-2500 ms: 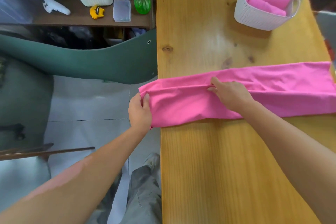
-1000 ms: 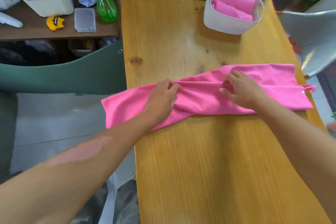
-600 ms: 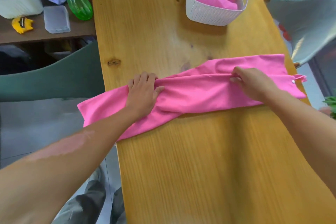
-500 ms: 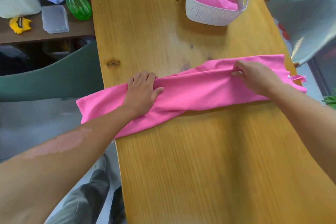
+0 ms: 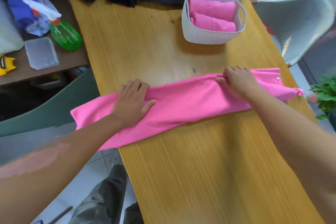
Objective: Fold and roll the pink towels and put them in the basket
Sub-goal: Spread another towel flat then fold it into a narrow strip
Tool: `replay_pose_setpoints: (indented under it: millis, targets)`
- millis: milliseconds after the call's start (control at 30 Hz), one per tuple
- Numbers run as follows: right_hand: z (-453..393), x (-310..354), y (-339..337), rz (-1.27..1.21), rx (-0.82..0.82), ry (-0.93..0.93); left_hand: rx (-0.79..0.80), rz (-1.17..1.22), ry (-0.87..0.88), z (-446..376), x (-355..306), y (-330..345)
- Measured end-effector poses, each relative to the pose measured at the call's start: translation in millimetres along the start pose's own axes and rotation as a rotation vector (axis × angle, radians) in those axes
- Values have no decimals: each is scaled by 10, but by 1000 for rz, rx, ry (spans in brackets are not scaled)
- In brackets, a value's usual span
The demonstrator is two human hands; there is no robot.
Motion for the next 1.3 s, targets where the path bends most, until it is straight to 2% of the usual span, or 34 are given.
replay_pose_setpoints:
  millis: [167, 367, 500, 633, 700, 800, 900, 1000, 1100, 1200, 1300]
  targets:
    - [58, -258, -100, -53, -31, 111, -19, 21, -5, -173, -121, -67]
    - [91, -729, -211, 152, 78, 165, 7, 125, 97, -644, -704, -47]
    - [74, -1076, -167, 246, 129, 188, 47, 102, 175, -914, -1093, 55]
    - [152, -1474, -78, 365, 261, 259, 69, 85, 228, -1135, -1450, 147]
    - [214, -1642, -55, 389, 226, 297, 74, 95, 269, -1232, -1608, 182]
    - [206, -1805, -98, 356, 87, 310, 87, 54, 318, -1369, -1748, 269]
    - [90, -1874, -180, 310, -29, 300, 85, 42, 312, -1453, -1794, 338]
    - [-2, -1814, -180, 183, -71, 335, 66, 28, 287, -1488, -1812, 392]
    - [41, -1746, -67, -6, -36, 505, 46, 14, 277, -1498, -1820, 435]
    - [289, -1777, 50, -271, -80, 805, 52, 4, 265, -1483, -1808, 460]
    - [617, -1888, 151, -401, -105, 1103, 76, 16, 264, -1386, -1782, 470]
Point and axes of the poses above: each hand's wrist, its own z-axis away from the middle knuckle, its own y-axis out of the palm, x = y × z, the point moved 2 cm from there along -z, towards the middle knuckle, and after that the axes turned 2 degrees about -z, right-handed, at the moved point
